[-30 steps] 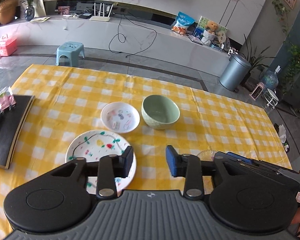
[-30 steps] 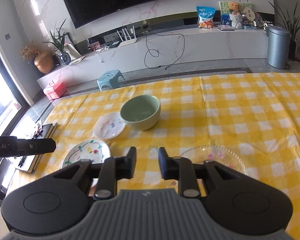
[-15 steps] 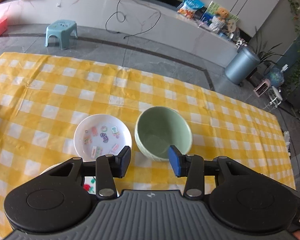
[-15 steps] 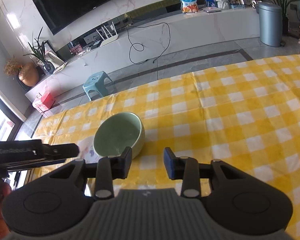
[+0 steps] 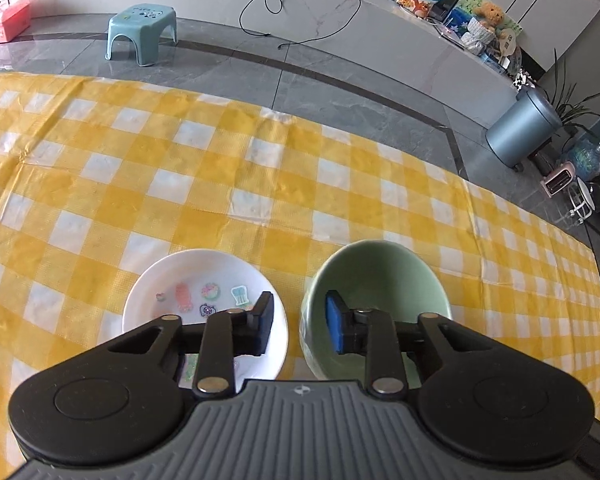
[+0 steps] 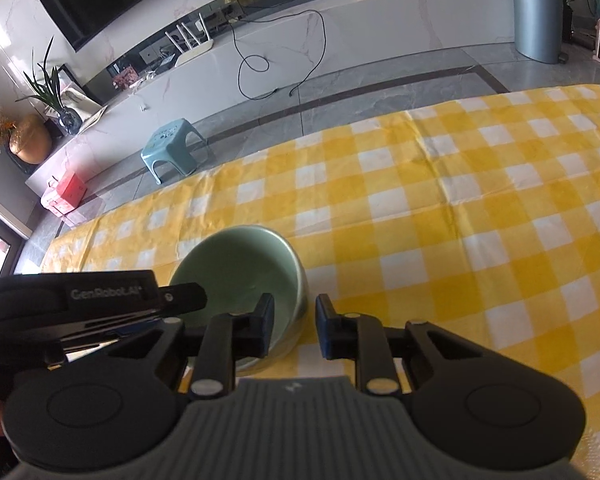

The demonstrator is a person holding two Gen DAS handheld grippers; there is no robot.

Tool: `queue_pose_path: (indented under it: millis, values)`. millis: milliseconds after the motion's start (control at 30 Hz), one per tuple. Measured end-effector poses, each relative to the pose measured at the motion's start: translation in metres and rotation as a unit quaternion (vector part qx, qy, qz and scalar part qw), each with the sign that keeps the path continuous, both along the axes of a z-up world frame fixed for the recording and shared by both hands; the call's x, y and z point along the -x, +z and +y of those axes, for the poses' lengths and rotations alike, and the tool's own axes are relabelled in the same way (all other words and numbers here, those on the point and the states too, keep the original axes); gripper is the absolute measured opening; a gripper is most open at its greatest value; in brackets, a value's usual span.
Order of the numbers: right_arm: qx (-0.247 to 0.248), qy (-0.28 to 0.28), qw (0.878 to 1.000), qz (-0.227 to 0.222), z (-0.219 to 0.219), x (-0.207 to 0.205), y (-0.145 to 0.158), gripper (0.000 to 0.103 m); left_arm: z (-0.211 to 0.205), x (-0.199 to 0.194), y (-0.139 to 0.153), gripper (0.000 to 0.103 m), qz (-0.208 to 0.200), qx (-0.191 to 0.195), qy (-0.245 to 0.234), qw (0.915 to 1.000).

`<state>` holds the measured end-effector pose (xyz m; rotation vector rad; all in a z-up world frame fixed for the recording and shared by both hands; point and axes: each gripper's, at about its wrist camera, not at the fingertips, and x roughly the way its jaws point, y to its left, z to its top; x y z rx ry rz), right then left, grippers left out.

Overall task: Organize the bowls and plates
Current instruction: 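Move both grippers to the pale green bowl and close on its rim, then lift the green bowl and lower it into the nested steel bowls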

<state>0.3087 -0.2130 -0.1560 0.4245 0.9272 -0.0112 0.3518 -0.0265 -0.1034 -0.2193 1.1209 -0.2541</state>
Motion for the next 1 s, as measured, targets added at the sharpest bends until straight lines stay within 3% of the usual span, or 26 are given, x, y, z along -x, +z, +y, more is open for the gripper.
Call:
queue_pose_path:
  millis: [233, 633, 1000]
  values:
    - [-0.004, -0.006, 1.0, 0.009, 0.002, -0.008, -0.01, 0.015, -0.007, 0.0, -0.004, 0.009, 0.0, -0.001, -0.013, 0.9999]
    - [0.0, -0.012, 1.0, 0.01, 0.002, 0.002, 0.004, 0.01, -0.009, 0.017, 0.009, 0.009, -0.004, -0.009, -0.007, 0.9999]
    - [-0.018, -0.001, 1.0, -0.008, 0.002, 0.061, 0.04, 0.009, 0.001, 0.074, 0.053, 0.009, -0.024, -0.004, 0.007, 0.9997]
